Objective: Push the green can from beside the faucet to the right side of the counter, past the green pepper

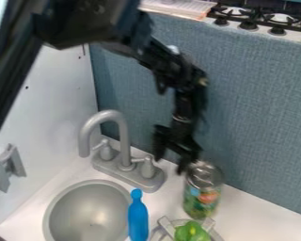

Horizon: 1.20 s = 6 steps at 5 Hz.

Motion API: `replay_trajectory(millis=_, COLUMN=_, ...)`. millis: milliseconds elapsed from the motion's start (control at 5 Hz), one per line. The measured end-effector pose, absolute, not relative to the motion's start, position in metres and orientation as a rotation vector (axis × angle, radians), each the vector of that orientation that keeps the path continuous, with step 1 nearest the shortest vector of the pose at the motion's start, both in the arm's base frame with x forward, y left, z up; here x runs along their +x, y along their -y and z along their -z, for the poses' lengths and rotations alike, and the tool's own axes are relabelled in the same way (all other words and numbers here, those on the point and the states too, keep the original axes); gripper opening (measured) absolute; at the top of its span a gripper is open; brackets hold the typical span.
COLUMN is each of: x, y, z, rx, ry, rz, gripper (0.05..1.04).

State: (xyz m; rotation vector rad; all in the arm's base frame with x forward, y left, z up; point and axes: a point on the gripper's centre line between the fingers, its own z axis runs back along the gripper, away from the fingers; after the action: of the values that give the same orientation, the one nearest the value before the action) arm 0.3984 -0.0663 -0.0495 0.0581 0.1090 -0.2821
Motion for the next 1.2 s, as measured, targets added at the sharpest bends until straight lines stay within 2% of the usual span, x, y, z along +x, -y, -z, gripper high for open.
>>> replay_trajectory(millis=200, x=0.392, y=0.132, z=0.050, rx=-0.073, ry=-0.064, rz=0.316, gripper=0.999)
replay_trajectory(millis=400, x=0.390, y=0.162, z=0.050, rx=-0.186, ry=-0.030, rz=0.280, gripper=0.999)
replay_trajectory(millis=600, x=0.383, y=0.161, z=0.053, rx=-0.185, ry=-0.063, rz=0.222, gripper=0.999)
replay_trajectory(millis=800, x=0.378, y=0.145, z=0.033, rx=-0.134, ry=-0.034, rz=0.096, gripper=0.999)
replay_trajectory(millis=1000, x=0.375, y=0.116, z=0.013, rx=-0.053, ry=-0.031, rz=-0.028, gripper=0.999)
replay_trajectory(millis=1200, x=0.363, y=0.097, z=-0.014, rx=-0.014, ry=-0.025, rz=-0.086, gripper=0.999)
